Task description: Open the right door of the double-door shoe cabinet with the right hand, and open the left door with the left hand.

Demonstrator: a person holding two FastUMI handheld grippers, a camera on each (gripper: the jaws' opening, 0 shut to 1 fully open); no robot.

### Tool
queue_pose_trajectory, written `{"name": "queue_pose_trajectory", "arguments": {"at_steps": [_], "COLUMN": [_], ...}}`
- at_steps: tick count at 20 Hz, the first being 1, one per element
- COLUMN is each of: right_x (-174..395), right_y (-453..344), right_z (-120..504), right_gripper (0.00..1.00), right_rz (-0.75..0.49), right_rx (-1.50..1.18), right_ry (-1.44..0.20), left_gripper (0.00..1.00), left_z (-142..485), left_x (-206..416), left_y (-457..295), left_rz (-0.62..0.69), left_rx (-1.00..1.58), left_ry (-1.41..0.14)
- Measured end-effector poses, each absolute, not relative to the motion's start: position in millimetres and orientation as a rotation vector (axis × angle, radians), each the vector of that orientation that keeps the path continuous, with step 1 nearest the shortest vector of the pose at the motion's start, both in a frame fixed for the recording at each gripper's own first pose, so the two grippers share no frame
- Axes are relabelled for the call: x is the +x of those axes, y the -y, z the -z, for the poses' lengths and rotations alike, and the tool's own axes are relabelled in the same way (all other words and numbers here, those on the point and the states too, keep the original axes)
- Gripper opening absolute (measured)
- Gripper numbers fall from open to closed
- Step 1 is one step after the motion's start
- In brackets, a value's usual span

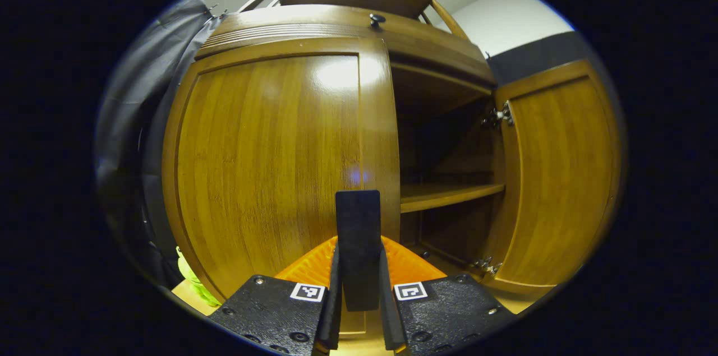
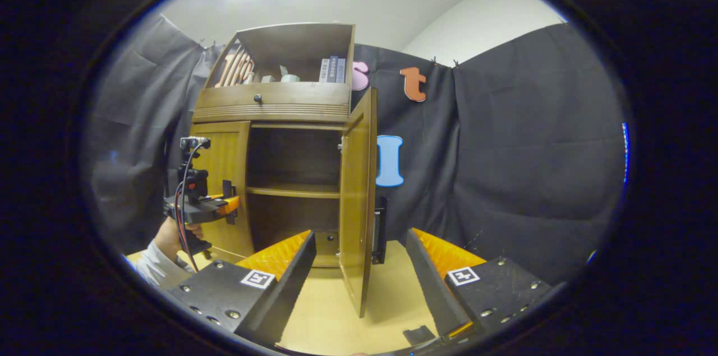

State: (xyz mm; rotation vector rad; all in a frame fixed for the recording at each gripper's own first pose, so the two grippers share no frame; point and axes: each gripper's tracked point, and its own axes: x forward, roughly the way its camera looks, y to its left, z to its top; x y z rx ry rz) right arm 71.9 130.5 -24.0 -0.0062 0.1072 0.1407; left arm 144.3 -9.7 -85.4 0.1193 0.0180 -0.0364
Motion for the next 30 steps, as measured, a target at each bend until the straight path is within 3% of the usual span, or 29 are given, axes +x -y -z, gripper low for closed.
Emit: {"name": "queue_pose_trajectory", "arguments": {"at_steps": [13,14,16,30], "right_x": [48,46,39,25], "right_y": [-103,-107,-121,-201], "right_z": [9,6,4,-11], "right_gripper": [0.96,0.94,0.99,0.96], "right_rz": [-0.045,-0.051,-0.08,-0.21], "right_rx": [0.09,0.08,0.071,0.112], "right_ry": [-0.04,-0.034,-0.03,0.033], "left_gripper": [0.31,0.31,0.31,0.31], "left_z": [65,63,53,43], "left_x": [124,120,113,45], "left_y": [13,13,10,-35], "left_rz": [0.148,0.144,0.141,0.093], "left_rx": [0.114,0.131,0.126,0.12], "left_ry": [-0.125,-0.137,-0.147,-0.133]}}
